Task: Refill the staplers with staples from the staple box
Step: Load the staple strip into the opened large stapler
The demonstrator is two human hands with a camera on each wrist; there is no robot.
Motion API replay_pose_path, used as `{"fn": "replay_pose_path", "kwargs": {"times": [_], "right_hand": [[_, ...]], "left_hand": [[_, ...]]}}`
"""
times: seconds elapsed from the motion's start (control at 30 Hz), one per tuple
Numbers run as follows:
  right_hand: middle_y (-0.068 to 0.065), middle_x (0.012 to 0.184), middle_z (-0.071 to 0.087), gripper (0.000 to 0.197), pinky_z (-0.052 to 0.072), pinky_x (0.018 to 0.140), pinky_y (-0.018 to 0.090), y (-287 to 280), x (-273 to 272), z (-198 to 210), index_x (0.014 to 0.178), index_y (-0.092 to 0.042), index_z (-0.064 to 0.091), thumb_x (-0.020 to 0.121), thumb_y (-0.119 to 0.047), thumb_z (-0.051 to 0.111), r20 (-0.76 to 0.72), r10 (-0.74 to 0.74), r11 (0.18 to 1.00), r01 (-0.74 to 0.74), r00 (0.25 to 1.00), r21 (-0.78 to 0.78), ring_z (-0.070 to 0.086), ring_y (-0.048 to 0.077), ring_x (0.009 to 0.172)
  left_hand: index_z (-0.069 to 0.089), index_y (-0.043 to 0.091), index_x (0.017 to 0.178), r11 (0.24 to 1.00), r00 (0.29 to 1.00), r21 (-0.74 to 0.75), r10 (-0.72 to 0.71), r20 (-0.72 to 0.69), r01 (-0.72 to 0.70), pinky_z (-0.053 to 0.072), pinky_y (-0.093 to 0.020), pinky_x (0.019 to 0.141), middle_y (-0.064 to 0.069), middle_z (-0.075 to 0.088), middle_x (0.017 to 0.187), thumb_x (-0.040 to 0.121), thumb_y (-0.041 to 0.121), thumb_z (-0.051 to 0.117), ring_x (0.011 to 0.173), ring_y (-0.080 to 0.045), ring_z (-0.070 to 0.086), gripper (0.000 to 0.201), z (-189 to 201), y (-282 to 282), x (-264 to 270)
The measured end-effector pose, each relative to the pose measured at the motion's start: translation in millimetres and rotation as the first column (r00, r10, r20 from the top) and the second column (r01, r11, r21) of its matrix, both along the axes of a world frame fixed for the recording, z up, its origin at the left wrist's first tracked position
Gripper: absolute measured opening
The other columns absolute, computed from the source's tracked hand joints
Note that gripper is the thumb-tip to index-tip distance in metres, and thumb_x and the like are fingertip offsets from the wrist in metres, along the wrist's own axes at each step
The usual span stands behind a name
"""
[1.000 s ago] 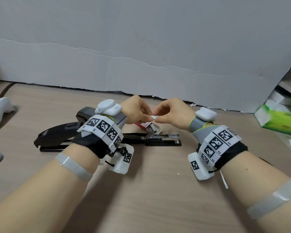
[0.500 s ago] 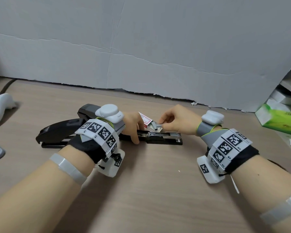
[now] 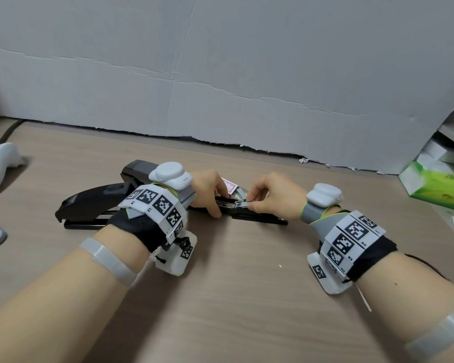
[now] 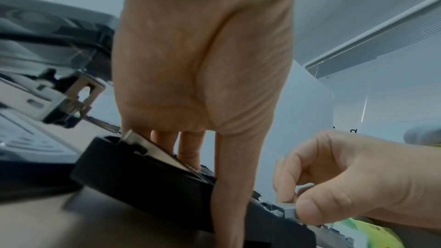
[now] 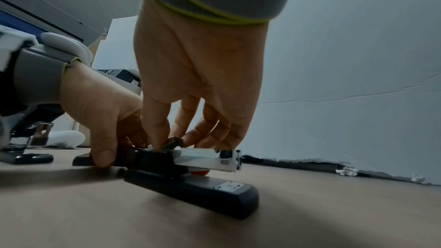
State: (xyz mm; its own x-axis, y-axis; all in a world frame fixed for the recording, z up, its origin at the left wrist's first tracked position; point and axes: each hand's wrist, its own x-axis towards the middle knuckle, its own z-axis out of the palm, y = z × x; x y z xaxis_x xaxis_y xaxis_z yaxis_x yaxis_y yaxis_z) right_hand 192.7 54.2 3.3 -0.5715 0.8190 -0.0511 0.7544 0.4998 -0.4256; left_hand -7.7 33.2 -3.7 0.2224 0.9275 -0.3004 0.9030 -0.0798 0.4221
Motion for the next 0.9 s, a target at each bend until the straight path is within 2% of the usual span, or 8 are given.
{"fn": "replay_pose_path", "kwargs": {"times": [0.1, 0.3, 0.43, 0.57, 0.73, 0.83, 0.9], "right_hand": [[-0.011, 0.069, 0.063, 0.007, 0.044, 0.06, 0.018, 1.0, 3.5, 0.0, 0.084, -0.016, 0.073, 0.079, -0.02, 0.074, -0.023, -0.02, 1.0, 0.021, 1.0, 0.015, 0.055, 0.004, 0.06], [-0.003, 0.077, 0.069, 0.007, 0.048, 0.067, 0.024, 4.1, 9.3, -5.3, 0.085, -0.016, 0.074, 0.079, -0.019, 0.077, -0.028, -0.03, 0.999, 0.029, 0.999, -0.029, 0.062, 0.013, 0.071], [-0.003, 0.079, 0.069, 0.011, 0.047, 0.066, 0.024, 5.7, 9.0, -4.8, 0.088, -0.015, 0.075, 0.078, -0.02, 0.078, -0.018, -0.031, 0.999, 0.03, 0.999, -0.029, 0.062, 0.013, 0.072], [-0.005, 0.076, 0.069, 0.014, 0.05, 0.068, 0.026, 7.2, 10.0, -5.3, 0.087, -0.016, 0.075, 0.076, -0.022, 0.081, 0.002, -0.045, 0.999, 0.045, 0.999, -0.023, 0.066, 0.016, 0.075], [-0.011, 0.068, 0.063, 0.017, 0.044, 0.059, 0.02, 9.8, 12.4, -5.1, 0.087, -0.015, 0.074, 0.074, -0.021, 0.083, 0.011, -0.053, 0.997, 0.053, 0.999, -0.051, 0.059, 0.011, 0.065], [-0.008, 0.07, 0.065, 0.02, 0.047, 0.063, 0.024, 9.5, 16.6, -4.9, 0.091, -0.014, 0.075, 0.074, -0.022, 0.083, -0.047, -0.077, 0.992, 0.072, 0.996, -0.099, 0.058, 0.01, 0.063], [-0.007, 0.068, 0.067, 0.013, 0.048, 0.065, 0.026, 10.8, 18.0, -2.4, 0.087, -0.013, 0.076, 0.078, -0.023, 0.08, -0.103, -0.135, 0.986, 0.123, 0.985, -0.115, 0.058, 0.009, 0.061]], "left_hand": [[0.069, 0.023, 0.118, 1.0, 1.0, -0.004, 0.002, 0.0, -0.002, 0.042, -0.02, 0.062, 0.006, 0.065, 0.091, 0.075, 0.021, 0.08, 0.077, -0.014, 0.057, 0.045, -0.4, 0.4, -0.3], [0.069, 0.024, 0.118, 1.0, 1.0, -0.006, 0.01, -0.003, -0.01, 0.041, -0.022, 0.065, 0.006, 0.064, 0.09, 0.075, 0.021, 0.08, 0.079, -0.015, 0.057, 0.044, -1.4, 0.3, -0.7], [0.068, 0.025, 0.118, 1.0, 1.0, -0.012, 0.017, 0.006, -0.017, 0.041, -0.022, 0.068, 0.005, 0.066, 0.093, 0.075, 0.022, 0.08, 0.079, -0.015, 0.058, 0.045, -1.8, 0.7, -1.4], [0.068, 0.025, 0.119, 1.0, 1.0, -0.015, 0.022, 0.011, -0.021, 0.041, -0.022, 0.065, 0.005, 0.066, 0.095, 0.075, 0.022, 0.08, 0.08, -0.015, 0.058, 0.046, -2.5, 0.5, -1.7], [0.067, 0.024, 0.12, 1.0, 1.0, -0.007, 0.026, 0.008, -0.026, 0.039, -0.018, 0.059, 0.005, 0.065, 0.094, 0.076, 0.022, 0.08, 0.079, -0.014, 0.057, 0.045, -2.0, 0.2, -2.1], [0.068, 0.025, 0.118, 1.0, 1.0, -0.008, 0.027, 0.006, -0.027, 0.04, -0.018, 0.058, 0.005, 0.066, 0.092, 0.076, 0.022, 0.08, 0.076, -0.014, 0.057, 0.045, -2.4, 0.9, -1.7], [0.068, 0.025, 0.118, 1.0, 1.0, -0.008, 0.026, 0.004, -0.025, 0.039, -0.018, 0.057, 0.005, 0.066, 0.092, 0.075, 0.022, 0.08, 0.075, -0.013, 0.057, 0.045, -2.1, 1.1, -1.8]]}}
